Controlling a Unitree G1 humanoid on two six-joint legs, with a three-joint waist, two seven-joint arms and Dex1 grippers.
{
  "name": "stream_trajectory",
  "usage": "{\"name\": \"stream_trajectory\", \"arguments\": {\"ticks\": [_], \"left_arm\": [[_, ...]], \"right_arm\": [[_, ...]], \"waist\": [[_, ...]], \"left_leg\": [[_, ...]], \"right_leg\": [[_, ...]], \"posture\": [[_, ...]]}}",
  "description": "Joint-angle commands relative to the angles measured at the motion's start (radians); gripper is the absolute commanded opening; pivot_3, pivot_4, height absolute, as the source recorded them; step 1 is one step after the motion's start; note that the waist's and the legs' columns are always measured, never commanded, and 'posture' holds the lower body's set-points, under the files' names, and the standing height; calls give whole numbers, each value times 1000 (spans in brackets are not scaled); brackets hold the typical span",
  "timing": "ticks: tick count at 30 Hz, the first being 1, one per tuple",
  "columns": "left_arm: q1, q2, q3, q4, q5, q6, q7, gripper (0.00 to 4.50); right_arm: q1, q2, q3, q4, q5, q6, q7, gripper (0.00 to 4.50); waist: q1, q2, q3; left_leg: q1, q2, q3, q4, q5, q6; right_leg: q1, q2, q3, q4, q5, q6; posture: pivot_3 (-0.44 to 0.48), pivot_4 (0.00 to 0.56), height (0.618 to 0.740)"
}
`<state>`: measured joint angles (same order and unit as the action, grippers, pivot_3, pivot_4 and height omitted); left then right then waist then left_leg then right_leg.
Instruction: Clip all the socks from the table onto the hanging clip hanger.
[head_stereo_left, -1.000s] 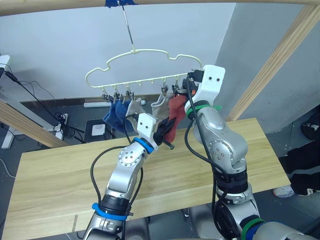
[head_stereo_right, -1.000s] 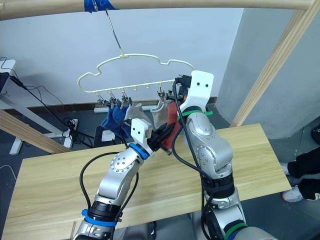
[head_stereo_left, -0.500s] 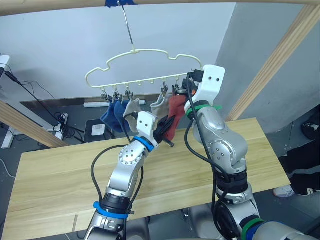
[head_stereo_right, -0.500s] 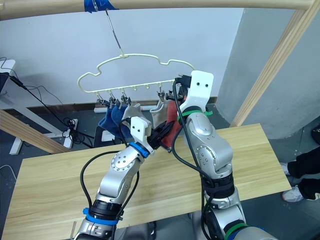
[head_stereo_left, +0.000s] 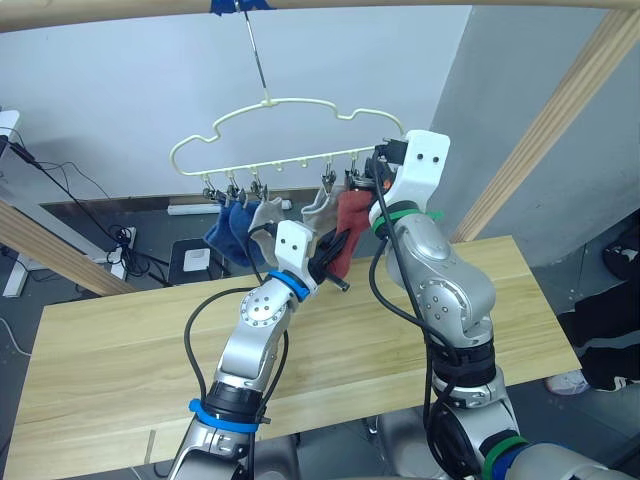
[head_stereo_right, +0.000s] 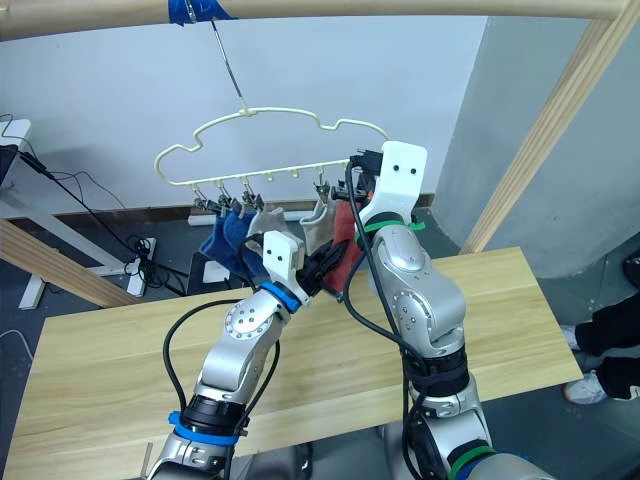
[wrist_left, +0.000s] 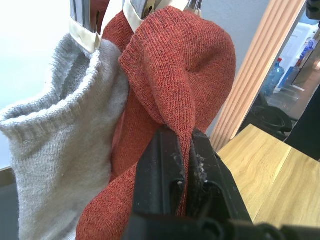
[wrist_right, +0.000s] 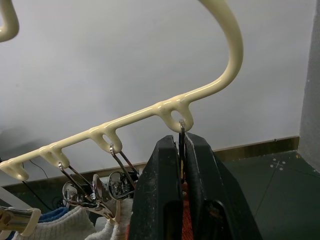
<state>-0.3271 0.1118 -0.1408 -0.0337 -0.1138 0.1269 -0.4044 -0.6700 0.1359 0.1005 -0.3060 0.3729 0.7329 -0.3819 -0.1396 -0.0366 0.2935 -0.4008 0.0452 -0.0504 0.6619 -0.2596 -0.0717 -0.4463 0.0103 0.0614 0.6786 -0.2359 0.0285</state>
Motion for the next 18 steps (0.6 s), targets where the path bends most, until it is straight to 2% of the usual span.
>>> {"name": "stream_trajectory", "arguments": {"ticks": [1,2,7,18], "left_arm": [[-14,-6,-4,-17,-2,-22,-3,11],[-13,-6,-5,-17,-2,-24,-3,0],[-14,-7,-10,-18,-1,-25,-6,0],[-19,-3,-20,-8,12,-34,-7,0]], "right_arm": [[-42,91,5,-59,0,-14,-6,0],[-41,91,7,-61,0,-13,-5,583],[-42,89,12,-64,1,-6,-2,2359],[-20,62,-11,-136,24,26,16,2359]], "waist": [[0,0,0],[0,0,0],[0,0,0],[0,0,0]], "left_leg": [[0,0,0,0,0,0],[0,0,0,0,0,0],[0,0,0,0,0,0],[0,0,0,0,0,0]], "right_leg": [[0,0,0,0,0,0],[0,0,0,0,0,0],[0,0,0,0,0,0],[0,0,0,0,0,0]], "posture": [[-196,226,740],[-196,226,740],[-196,225,740],[-201,221,740]]}}
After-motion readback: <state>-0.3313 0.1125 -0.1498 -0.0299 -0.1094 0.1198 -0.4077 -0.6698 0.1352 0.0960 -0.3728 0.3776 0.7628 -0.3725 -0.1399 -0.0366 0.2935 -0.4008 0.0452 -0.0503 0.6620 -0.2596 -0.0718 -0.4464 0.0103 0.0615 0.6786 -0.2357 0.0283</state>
